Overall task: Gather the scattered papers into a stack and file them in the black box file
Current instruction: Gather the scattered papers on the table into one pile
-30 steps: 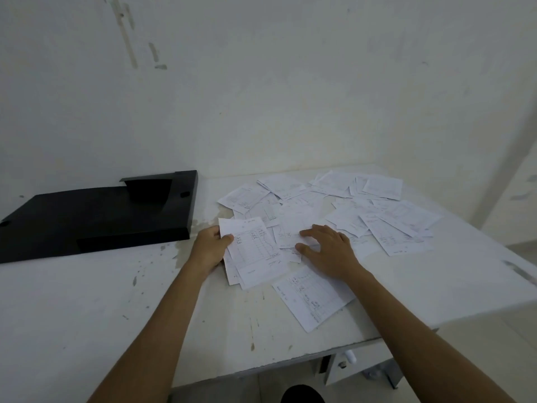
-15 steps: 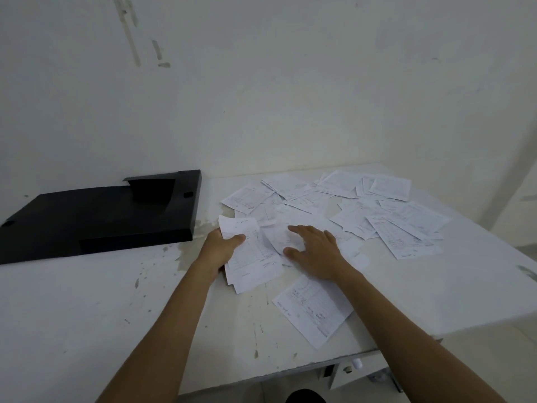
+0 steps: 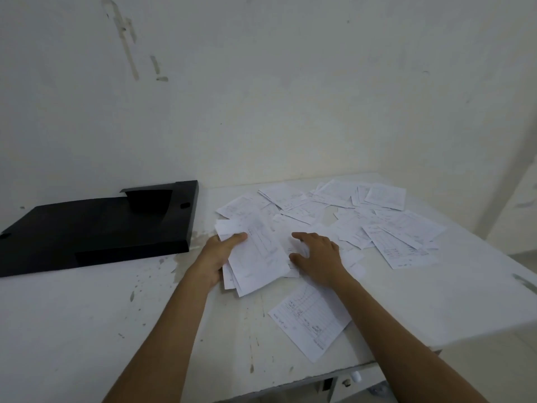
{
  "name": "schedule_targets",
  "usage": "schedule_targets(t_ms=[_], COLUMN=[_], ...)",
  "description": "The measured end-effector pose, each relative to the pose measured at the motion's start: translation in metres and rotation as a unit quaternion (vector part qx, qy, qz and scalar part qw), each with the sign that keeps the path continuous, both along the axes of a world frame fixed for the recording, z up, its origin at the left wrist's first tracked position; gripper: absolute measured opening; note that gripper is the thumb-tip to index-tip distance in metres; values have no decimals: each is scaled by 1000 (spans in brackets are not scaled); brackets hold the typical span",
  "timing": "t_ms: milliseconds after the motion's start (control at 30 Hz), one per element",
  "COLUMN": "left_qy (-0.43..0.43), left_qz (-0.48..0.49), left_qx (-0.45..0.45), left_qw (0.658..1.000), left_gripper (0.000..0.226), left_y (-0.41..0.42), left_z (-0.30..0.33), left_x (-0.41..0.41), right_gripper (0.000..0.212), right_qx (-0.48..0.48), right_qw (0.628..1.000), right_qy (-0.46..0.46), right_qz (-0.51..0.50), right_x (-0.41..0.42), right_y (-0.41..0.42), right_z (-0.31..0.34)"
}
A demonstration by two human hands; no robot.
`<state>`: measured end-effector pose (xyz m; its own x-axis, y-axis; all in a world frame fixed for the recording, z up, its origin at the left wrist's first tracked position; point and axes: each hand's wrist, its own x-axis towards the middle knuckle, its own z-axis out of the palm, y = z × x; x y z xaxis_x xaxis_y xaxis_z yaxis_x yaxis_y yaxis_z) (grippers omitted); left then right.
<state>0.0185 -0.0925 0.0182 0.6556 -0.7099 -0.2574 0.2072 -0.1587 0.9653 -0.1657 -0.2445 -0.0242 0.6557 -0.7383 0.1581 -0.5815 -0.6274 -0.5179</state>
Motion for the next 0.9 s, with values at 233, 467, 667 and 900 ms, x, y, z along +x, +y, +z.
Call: schedule_targets(t_ms=[233,467,667,900], left_qy=[-172,-185,-188,-204], left_qz=[-40,-57,-61,-66], left_qx=[86,98,102,92], left_qw=[980,976,975,972], left_gripper=[31,52,50,40], left_y=[-27,-38,-42,-42], left_z=[4,6,1,-2], left_x=[-15,-20,-19,-20], right_gripper=[54,98,101,89], right_qx=[66,-2,-46,56], right_qw=[996,989,990,998], right_qy=[-67,25,60,-28], right_qz=[5,-148,-116,-30], right_x=[-2,-21,-19,-8], right_y=[-4,-10,-7,-12], right_z=[3,3,-4,7])
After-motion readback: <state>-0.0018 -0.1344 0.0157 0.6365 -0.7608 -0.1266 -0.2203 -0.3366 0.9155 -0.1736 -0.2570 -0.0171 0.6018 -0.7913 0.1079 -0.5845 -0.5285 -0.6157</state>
